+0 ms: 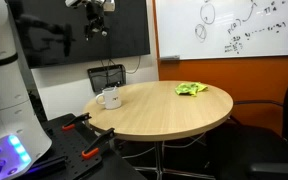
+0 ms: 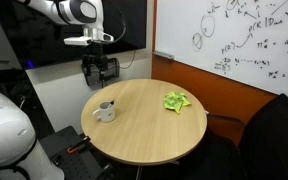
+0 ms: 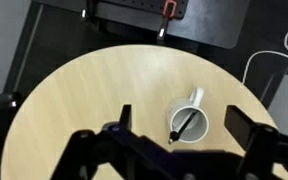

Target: Remove the marker from the mug cup and place it on the table

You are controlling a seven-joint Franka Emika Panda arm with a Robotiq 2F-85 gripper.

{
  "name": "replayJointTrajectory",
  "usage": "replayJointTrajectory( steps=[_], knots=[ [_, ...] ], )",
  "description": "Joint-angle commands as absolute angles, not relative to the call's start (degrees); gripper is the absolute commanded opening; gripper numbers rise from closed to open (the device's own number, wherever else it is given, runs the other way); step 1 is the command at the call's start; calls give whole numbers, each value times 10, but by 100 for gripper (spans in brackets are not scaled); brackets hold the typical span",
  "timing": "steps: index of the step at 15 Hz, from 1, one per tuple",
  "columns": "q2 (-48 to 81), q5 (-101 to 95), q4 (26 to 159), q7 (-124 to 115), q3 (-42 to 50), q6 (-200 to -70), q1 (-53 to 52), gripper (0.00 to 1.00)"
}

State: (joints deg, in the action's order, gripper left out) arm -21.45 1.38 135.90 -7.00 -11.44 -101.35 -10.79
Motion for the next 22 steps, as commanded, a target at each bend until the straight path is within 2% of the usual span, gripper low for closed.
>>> replayJointTrajectory(
  steps=[1, 9, 11, 22],
  knots=[
    [-214, 14, 1358, -70, -116, -1013, -106, 100],
    [-214, 14, 1358, -70, -116, -1013, -106, 100],
    [-200, -19, 1355, 8, -120, -1022, -121, 100],
    [-32, -141, 1326, 192, -163, -1144, -173, 100]
  ],
)
